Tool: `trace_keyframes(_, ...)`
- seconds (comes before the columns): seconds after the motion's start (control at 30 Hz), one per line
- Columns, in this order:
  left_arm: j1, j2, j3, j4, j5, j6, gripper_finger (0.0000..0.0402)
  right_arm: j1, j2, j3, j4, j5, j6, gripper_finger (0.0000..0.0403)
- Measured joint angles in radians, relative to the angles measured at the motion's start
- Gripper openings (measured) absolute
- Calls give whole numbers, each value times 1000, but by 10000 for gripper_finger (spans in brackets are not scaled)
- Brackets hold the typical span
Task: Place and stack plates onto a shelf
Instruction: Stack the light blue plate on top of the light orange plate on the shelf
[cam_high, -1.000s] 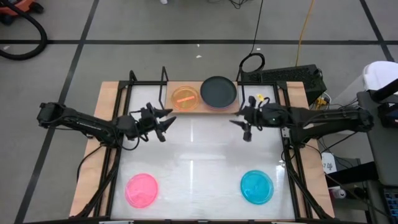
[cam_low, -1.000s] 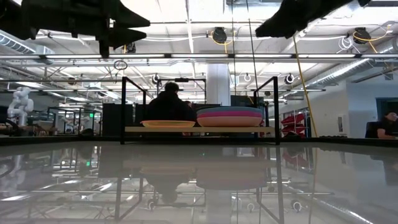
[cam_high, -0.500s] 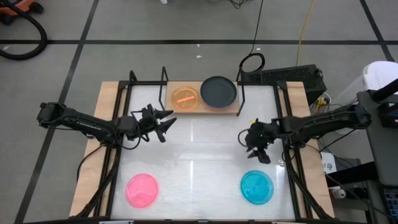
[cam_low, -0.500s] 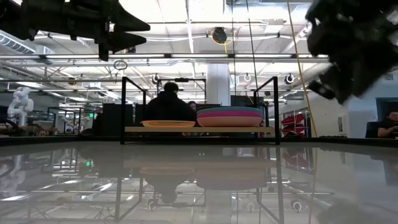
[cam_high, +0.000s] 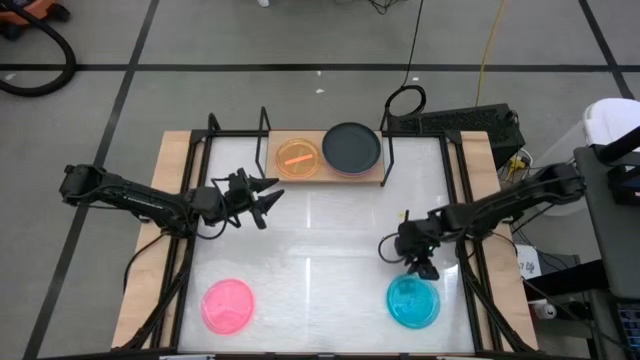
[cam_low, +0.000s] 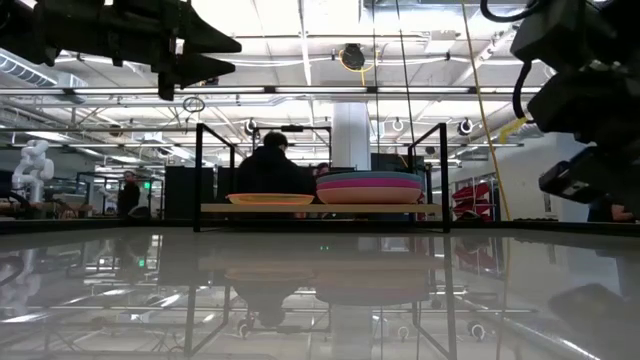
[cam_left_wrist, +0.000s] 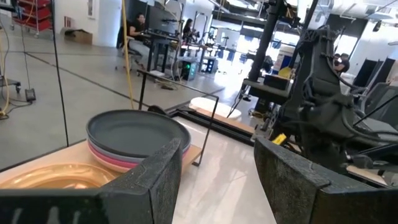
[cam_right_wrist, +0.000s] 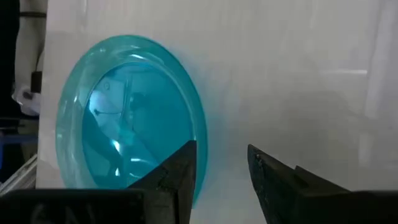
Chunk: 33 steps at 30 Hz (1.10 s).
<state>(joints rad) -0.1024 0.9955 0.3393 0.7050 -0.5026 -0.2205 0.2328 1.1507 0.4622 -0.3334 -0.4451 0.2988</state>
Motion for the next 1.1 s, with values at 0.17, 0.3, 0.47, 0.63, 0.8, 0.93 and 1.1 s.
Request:
trace_keyframes(0.17,0,0,0,-22,4,-22,204,39,78,0,81,25,27,125)
trace_keyframes(0.3,0,0,0,-36,4,-27,204,50,130,2,88,48,30,125)
trace_keyframes(0.47,0,0,0,-37,4,-28,204,50,162,3,101,51,26,114)
trace_keyframes(0.63,0,0,0,-37,4,-29,204,49,150,0,103,57,-11,42)
trace_keyframes(0.8,0,0,0,-37,5,-30,204,36,134,-4,235,33,-25,7)
trace_keyframes(0.93,0,0,0,-36,5,-30,204,-4,98,-3,413,-1,-51,1)
trace_keyframes(1.1,0,0,0,-32,5,-29,204,-129,58,-2,605,61,-99,0)
